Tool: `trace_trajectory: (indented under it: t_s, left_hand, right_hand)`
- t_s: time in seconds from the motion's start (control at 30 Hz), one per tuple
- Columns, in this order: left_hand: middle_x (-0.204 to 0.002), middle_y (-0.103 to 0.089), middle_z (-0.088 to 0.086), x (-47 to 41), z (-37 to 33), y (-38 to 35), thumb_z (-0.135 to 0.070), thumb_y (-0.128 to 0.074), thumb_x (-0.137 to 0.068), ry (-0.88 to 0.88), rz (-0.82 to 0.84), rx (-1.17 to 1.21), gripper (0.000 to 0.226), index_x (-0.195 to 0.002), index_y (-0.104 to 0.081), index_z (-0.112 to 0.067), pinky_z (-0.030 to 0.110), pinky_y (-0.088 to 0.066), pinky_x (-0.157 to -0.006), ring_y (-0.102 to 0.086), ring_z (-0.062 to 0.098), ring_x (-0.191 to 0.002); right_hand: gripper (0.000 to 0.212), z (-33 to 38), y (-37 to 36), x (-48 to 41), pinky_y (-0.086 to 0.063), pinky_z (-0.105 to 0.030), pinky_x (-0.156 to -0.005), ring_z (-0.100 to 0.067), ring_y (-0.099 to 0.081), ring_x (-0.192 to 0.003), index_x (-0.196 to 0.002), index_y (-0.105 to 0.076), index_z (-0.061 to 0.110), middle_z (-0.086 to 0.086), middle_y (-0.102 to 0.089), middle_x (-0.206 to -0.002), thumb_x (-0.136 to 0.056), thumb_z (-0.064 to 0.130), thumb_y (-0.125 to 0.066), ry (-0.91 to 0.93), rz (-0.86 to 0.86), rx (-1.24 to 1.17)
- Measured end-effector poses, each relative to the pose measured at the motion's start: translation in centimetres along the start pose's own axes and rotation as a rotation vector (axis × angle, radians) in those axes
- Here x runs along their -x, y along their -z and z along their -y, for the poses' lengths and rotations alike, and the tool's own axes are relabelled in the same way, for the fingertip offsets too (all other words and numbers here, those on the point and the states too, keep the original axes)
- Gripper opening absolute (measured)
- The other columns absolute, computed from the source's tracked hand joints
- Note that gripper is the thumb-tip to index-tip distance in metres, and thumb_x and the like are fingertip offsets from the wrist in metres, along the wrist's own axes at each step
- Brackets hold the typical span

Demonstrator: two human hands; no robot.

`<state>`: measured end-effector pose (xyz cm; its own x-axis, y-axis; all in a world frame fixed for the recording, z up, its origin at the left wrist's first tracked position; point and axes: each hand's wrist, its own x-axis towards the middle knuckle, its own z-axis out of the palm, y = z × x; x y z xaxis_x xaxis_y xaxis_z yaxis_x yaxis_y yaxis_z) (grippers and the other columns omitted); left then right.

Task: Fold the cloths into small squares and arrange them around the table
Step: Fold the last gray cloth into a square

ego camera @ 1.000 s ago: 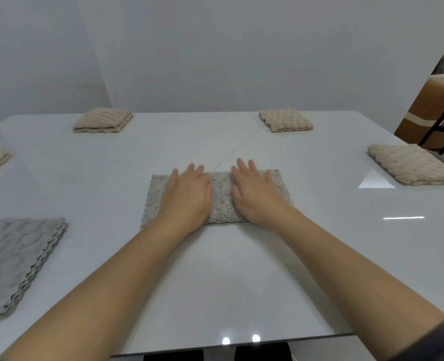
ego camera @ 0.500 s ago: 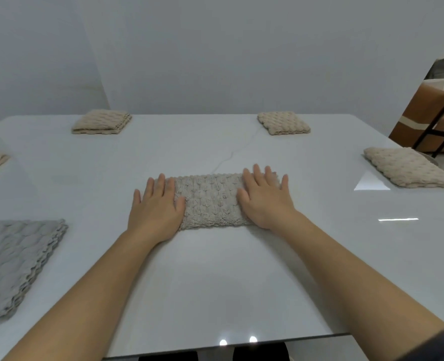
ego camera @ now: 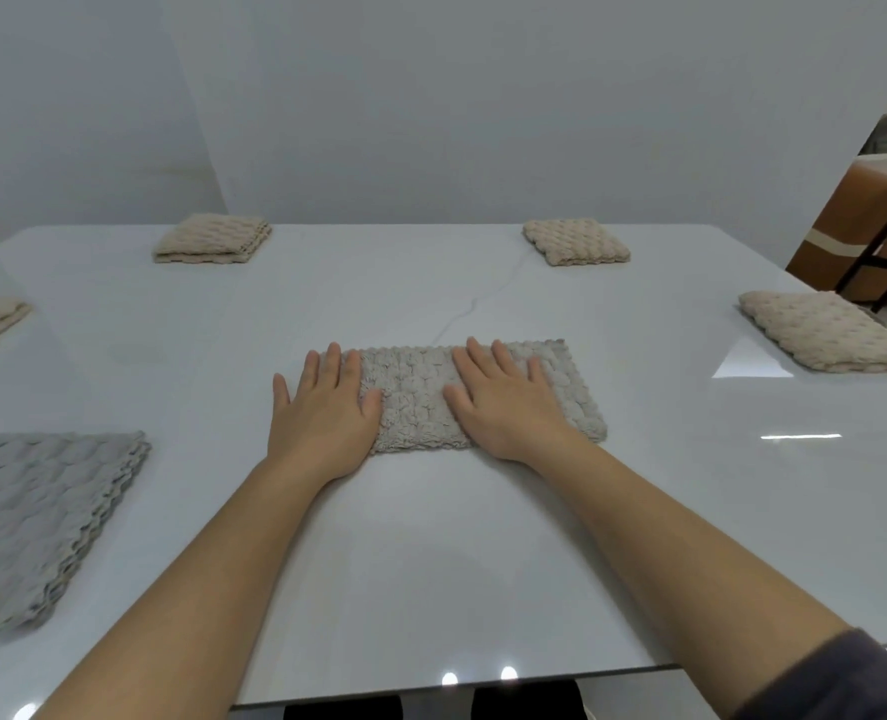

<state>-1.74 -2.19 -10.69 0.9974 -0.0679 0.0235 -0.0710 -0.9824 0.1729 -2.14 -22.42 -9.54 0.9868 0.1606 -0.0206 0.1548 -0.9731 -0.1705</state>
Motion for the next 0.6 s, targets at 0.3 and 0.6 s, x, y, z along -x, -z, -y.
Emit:
trace_trajectory:
  t_s: [0.3, 0.6]
  left_hand:
    - [-0.163, 0.011, -0.001, 0.3, 0.0, 0.2, -0.045, -0.01, -0.101, 0.007, 0.038, -0.015, 0.062, -0.155, 0.004, -0.018, 0.05, 0.007, -0.119, 0.012, 0.018, -0.149]
    - [-0.162, 0.015, 0.006, -0.4, -7.8, 1.5, -0.035, -0.014, -0.102, -0.129, -0.056, -0.008, 0.062, -0.154, 0.006, -0.008, 0.046, 0.009, -0.12, 0.015, 0.018, -0.148]
  right_hand:
    - [0.063, -4.6, 0.4, 0.2, 0.002, -0.051, -0.12, -0.02, 0.007, -0.151, -0.157, -0.003, 0.019, -0.001, 0.004, -0.165, -0.101, 0.048, -0.014, -0.194, -0.019, -0.029]
    - [0.063, -4.4, 0.1, 0.3, 0.002, -0.05, -0.12, -0.022, 0.007, -0.151, -0.157, -0.002, 0.016, -0.004, 0.003, -0.164, -0.102, 0.046, -0.014, -0.191, -0.043, -0.013]
